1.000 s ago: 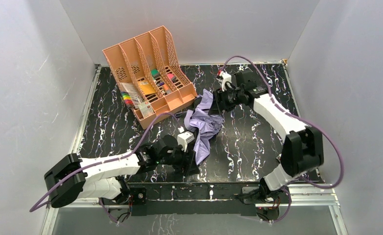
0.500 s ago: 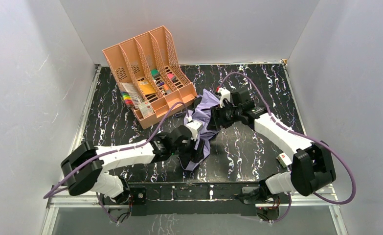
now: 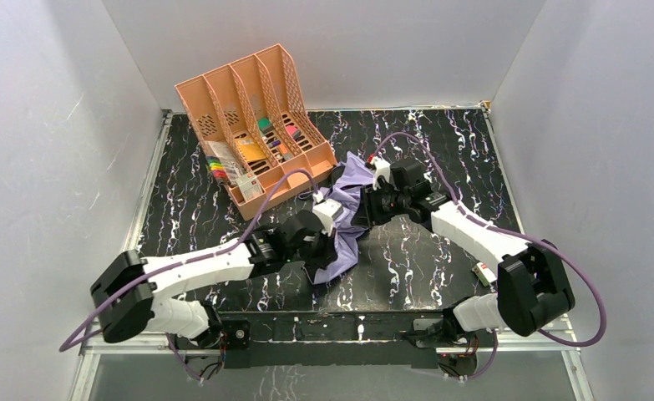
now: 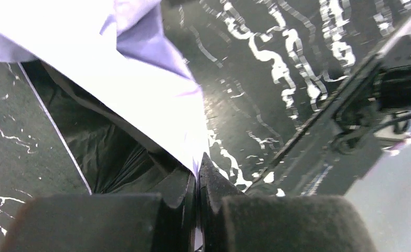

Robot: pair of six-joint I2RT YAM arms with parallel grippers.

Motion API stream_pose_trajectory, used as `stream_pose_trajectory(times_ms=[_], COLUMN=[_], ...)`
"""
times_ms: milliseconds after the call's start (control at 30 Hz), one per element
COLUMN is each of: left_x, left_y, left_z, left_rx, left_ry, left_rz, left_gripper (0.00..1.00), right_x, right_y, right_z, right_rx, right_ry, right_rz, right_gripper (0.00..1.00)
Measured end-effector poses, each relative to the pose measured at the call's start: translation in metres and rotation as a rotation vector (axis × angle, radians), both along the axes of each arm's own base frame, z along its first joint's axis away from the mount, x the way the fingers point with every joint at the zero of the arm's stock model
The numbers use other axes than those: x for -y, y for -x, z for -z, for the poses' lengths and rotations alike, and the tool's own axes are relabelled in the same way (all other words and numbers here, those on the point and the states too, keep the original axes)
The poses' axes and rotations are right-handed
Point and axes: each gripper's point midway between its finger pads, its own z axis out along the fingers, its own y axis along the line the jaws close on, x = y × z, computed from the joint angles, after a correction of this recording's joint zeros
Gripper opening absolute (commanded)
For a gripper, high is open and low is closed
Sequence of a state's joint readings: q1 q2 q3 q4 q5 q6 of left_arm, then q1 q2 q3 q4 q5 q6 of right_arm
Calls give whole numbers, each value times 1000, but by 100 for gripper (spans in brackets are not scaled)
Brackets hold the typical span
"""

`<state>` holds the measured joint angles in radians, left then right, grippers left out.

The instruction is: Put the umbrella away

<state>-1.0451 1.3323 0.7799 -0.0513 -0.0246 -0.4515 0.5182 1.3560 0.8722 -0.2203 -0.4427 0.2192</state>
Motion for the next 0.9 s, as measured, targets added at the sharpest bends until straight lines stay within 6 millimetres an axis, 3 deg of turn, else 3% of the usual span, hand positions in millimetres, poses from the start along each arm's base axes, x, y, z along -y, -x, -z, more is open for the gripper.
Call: stream_pose_trajectory(times_ms=[67, 267, 433, 567, 667, 800, 900], left_x=[3, 5, 9, 7, -2, -8, -13], left_y=[0, 1, 6, 15, 32, 52, 72], left_z=[-26, -64, -63, -67, -76, -52, -18], left_rx=[28, 75, 48, 34, 22, -27, -88], left_ry=[78, 193, 205, 230, 289, 307, 284], left_rz=[-3, -10, 16, 45, 90, 106, 116], left_gripper=[0, 0, 0, 0, 0, 0, 0], right_x=[-4, -18, -19, -10, 1, 6, 11], right_y=[3, 2, -6, -8, -13, -15, -17], right_z=[0, 5, 41, 77, 85, 86, 84], right_rx=[-11, -46, -133, -207, -194, -177, -157], right_ry=[-20, -65, -17, 99, 159, 201, 225], right_rz=[-4, -15, 41, 117, 161, 160, 143], right_gripper=[34, 30, 28, 45, 45, 51, 55])
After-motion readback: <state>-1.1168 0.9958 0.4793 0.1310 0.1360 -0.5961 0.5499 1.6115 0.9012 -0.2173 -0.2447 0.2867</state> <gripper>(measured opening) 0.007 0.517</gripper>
